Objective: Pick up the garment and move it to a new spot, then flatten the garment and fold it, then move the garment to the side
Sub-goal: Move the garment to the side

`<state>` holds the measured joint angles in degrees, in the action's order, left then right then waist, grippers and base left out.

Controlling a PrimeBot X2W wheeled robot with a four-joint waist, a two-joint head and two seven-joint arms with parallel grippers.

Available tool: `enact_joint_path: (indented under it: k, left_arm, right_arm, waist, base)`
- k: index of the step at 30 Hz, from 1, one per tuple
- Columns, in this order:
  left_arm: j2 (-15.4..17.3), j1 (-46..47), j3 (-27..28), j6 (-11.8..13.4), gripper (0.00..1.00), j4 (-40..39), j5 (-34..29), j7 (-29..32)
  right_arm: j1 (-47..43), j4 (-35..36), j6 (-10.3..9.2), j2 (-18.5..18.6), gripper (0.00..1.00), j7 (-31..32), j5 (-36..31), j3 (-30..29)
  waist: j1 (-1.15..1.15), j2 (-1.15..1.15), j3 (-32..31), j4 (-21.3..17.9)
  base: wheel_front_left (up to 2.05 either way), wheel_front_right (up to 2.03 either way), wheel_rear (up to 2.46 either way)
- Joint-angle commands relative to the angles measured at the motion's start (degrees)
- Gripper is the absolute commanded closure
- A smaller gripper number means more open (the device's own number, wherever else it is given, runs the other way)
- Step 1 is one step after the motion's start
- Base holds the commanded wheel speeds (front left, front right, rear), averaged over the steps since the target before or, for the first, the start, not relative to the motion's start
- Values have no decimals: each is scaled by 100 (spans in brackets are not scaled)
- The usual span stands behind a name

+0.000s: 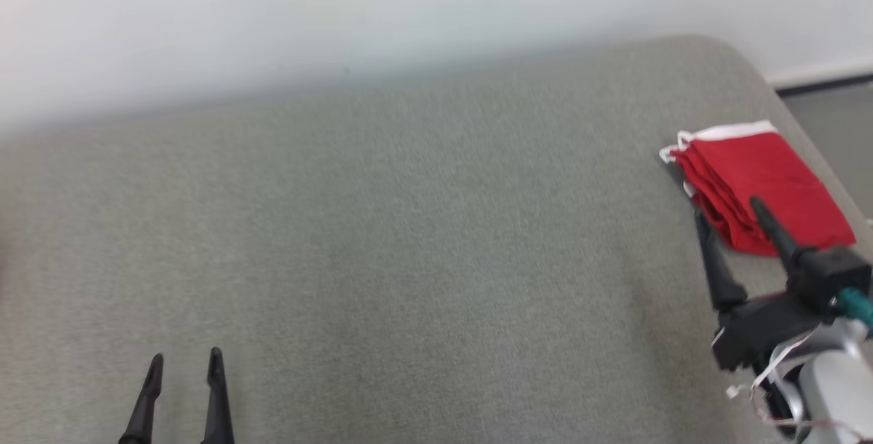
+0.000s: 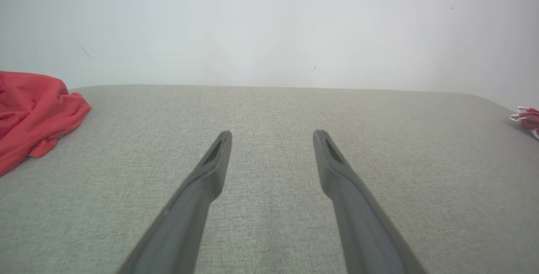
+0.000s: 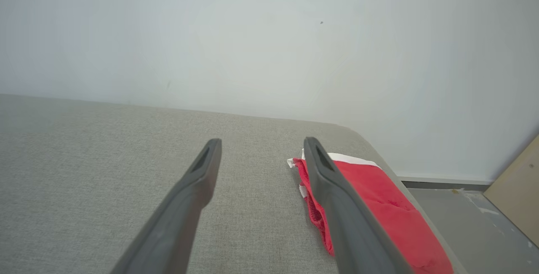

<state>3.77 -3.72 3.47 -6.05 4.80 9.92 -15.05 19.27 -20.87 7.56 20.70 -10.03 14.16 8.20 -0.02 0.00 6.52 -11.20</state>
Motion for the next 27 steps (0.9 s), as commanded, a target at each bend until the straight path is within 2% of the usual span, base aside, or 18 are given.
enact_joint_path:
  k: [1,11,27]
  left_arm:
    - [-39,-124,115,4,0,36,-7,-18]
    - [-86,-208,349,-34,0,390,18,-18]
    - [-92,-356,511,-74,0,840,161,-18]
  right_arm:
    - [-264,119,-13,-119,0,35,30,0]
    - [-1100,403,-13,-526,0,-123,186,-140]
    - [-1582,-43,-13,-1008,0,-412,131,-368]
  waist:
    - [2,0,-582,315]
    - [2,0,-851,624]
    - [2,0,-1030,571]
  base:
    - [0,0,0]
    - [0,0,0]
    - [0,0,0]
